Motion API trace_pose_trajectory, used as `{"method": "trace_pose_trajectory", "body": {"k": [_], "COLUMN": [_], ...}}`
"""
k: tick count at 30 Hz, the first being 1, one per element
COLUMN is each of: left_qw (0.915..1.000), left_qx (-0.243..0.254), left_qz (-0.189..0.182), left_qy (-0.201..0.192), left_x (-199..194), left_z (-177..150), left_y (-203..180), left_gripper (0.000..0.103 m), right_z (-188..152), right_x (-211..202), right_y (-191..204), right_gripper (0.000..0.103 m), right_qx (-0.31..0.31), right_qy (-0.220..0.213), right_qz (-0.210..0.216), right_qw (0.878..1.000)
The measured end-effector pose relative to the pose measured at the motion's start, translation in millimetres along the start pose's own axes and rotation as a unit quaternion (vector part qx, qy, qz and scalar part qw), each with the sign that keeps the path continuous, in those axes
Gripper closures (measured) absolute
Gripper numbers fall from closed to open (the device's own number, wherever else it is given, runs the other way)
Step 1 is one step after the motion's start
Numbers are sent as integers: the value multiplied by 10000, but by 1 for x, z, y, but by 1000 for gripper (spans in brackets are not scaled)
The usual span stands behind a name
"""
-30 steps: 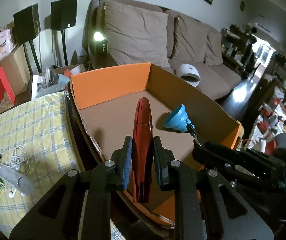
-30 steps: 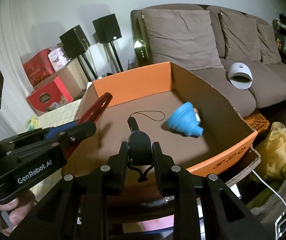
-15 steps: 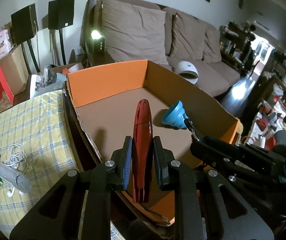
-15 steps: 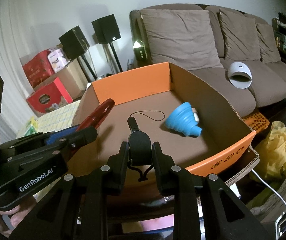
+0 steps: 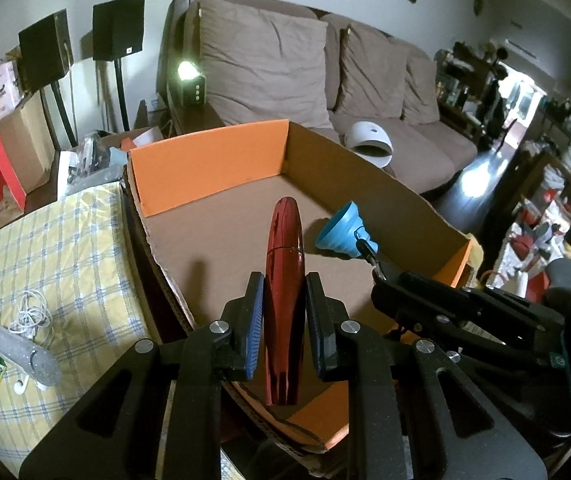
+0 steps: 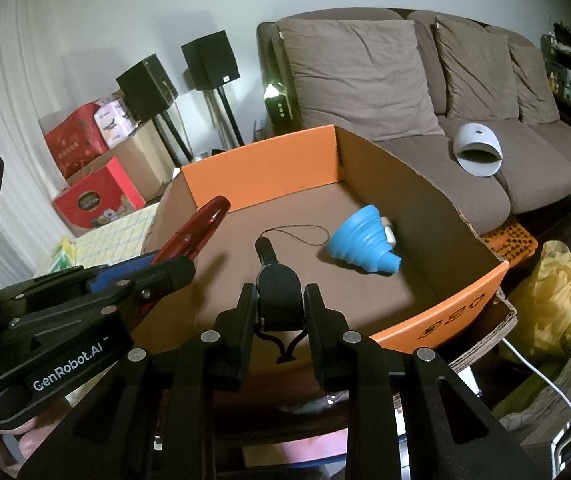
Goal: Organize objects
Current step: 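Open the left gripper to release the red object in the box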
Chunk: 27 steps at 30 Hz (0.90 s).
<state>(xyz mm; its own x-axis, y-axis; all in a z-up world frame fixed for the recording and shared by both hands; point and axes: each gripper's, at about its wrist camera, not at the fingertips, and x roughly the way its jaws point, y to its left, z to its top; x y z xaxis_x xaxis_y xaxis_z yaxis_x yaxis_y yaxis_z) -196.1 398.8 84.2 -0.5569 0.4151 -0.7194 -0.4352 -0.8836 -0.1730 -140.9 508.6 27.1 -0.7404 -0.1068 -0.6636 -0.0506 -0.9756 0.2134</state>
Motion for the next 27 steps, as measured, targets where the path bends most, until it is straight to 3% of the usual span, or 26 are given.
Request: {"method": "trace_pose_trajectory", "body": {"k": [3, 5, 7, 16, 23, 27], "left_qw": [10000, 10000, 10000, 10000, 10000, 9998], "left_qx": [5, -5, 8, 14, -32, -144], "left_qz": [-12, -18, -20, 7, 78, 138], "left_qy": [20, 20, 24, -32, -46, -96], "left_x": [0, 0, 1, -4, -9, -17], "left_z": [0, 0, 0, 1, 3, 3], "left_y": [-1, -1, -2, -4, 1, 13], "left_gripper": [84, 84, 84, 84, 82, 72], "right_z": [1, 2, 2, 4, 5, 5], "right_x": [0, -1, -2, -6, -11, -15], "right_y": [-1, -2, -3, -9, -16, -17], "right_gripper": [77, 67, 62, 54, 53, 53], "right_qx": [18, 37, 49, 129, 223, 254], "right_qy": [-9, -53, -73, -157, -250, -315], "right_qz": [-13, -27, -60, -148, -170, -153], "right_qw": [10000, 10000, 9999, 9997, 9993, 9991]}}
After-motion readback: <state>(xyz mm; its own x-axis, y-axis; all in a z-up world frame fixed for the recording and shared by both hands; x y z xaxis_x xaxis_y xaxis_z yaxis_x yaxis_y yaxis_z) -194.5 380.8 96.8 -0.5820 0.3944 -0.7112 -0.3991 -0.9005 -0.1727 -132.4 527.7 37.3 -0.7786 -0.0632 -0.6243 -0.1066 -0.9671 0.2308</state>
